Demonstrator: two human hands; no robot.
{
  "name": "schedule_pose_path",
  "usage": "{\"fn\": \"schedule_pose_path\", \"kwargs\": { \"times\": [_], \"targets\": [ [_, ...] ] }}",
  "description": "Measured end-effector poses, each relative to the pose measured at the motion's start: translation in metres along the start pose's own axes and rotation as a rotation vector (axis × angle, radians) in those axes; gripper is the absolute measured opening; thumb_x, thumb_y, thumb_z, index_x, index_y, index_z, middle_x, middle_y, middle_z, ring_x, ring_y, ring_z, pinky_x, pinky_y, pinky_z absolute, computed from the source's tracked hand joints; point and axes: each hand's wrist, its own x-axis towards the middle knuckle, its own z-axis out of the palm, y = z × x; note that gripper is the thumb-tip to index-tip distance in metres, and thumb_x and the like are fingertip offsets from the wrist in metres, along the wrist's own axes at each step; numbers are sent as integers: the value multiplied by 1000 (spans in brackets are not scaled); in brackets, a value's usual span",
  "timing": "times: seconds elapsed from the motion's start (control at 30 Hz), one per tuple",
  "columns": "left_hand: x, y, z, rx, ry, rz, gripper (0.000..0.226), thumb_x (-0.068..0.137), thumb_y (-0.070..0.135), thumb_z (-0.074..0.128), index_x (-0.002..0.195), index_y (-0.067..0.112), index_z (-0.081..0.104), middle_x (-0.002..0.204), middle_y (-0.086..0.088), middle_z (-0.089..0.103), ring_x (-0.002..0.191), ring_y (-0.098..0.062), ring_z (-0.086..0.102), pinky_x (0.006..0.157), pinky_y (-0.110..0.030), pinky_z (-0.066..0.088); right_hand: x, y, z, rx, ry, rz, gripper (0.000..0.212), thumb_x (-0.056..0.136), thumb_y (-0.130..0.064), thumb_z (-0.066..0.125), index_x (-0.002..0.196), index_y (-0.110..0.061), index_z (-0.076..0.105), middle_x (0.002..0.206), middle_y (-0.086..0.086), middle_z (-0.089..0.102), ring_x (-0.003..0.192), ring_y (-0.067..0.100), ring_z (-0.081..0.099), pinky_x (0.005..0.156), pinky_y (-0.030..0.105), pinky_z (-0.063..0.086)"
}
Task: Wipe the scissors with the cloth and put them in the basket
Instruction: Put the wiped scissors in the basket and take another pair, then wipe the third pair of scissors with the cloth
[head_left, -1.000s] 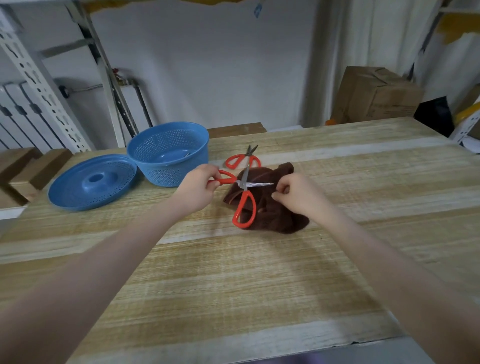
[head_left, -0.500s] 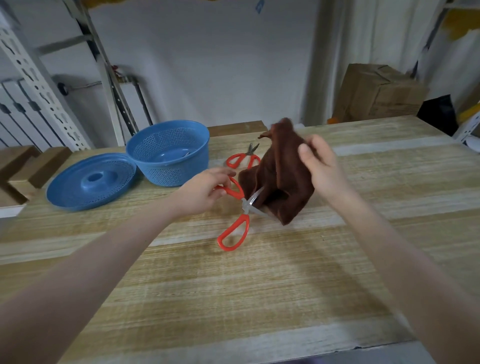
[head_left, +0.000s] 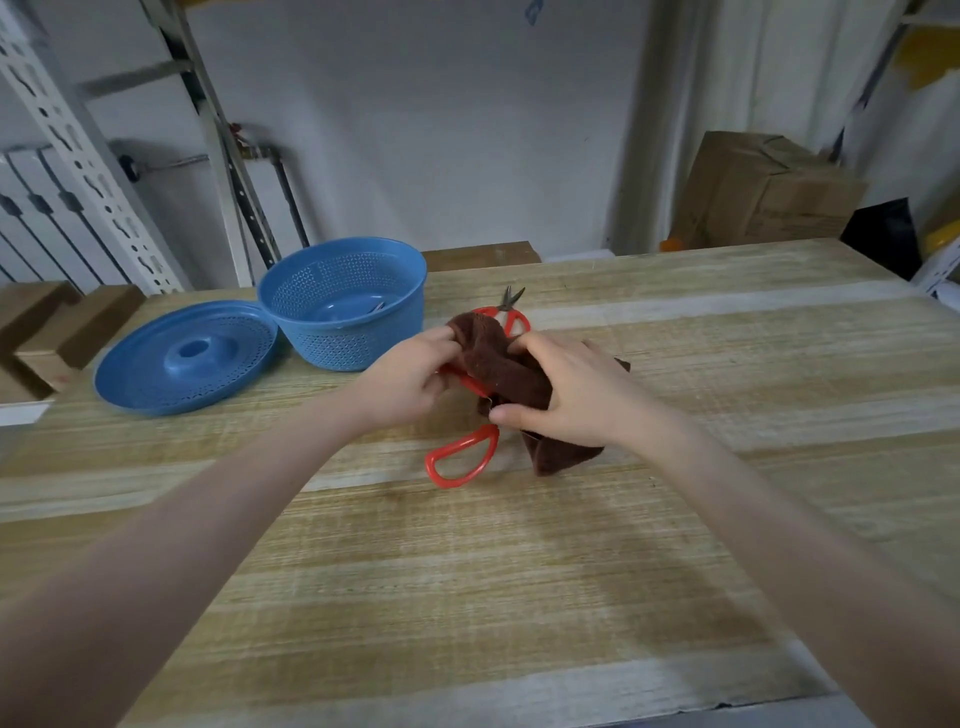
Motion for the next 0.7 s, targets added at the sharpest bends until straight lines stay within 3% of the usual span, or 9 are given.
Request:
{"fn": "schedule_pose_path", "kwargs": {
  "times": [0.1,0.17,0.23,0.3,0.37,0.5,0.57,0.67,0.7],
  "targets": [
    [-1,-1,-4,-19,18,-22,12,89,-2,57,96,4,65,114,4,53,105,-14,52,87,-17,37,2,11,-3,117,206,96,24,90,-40,62,100,-18,63,91,-5,59,86,18,57,80,36,47],
    [-6,-7,-6,-9,21,-63,11,91,0,56,98,4,65,123,1,53,111,-13,51,90,-16,34,6,23,-9,338,323,284,20,95,-30,58,94,-11,64,84,2,63,78,22,59,67,32,44],
    [-10,-14,-8,-25,36,-93,10,91,0,56,98,2,64,130,-4,53,115,-16,52,96,-22,39,6,34,-17,416,438,413,17,97,-20,53,109,-10,62,98,-2,63,89,17,59,75,29,45],
    [-13,-18,-11,-45,73,-133,10,92,1,55,97,4,63,129,-5,54,115,-17,52,98,-26,41,4,40,-19,436,491,442,35,95,-5,49,127,-15,54,115,-4,59,105,14,55,89,26,41],
    [-13,-18,-15,-71,129,-171,9,93,2,55,92,9,61,127,-5,55,117,-18,51,99,-25,39,2,44,-17,396,380,455,40,91,0,48,126,-18,56,117,0,61,108,19,57,89,27,41],
    [-11,-13,-19,-126,233,-253,10,94,2,54,91,11,57,125,-5,55,113,-14,48,97,-24,37,-5,45,-16,88,-149,559,17,89,-19,57,102,-18,67,94,-1,66,83,18,61,74,32,52],
    [-8,-10,-18,-112,261,-287,7,94,2,53,94,5,59,126,-6,54,115,-15,48,98,-24,35,-9,39,-25,57,-189,567,30,84,-33,66,109,-17,62,101,-1,63,85,18,60,73,34,53],
    [-2,-6,-17,-107,313,-343,9,94,1,52,98,-1,61,125,-11,55,118,-22,48,99,-27,36,-5,29,-27,-44,11,493,87,69,-44,81,136,-15,34,135,7,39,110,27,52,87,41,49],
    [0,-5,-18,-111,335,-370,10,94,1,52,98,-1,61,123,-12,55,117,-23,49,97,-27,37,-1,26,-25,-82,74,415,96,66,-44,83,140,-16,29,141,7,32,120,29,48,94,45,47]
  ]
}}
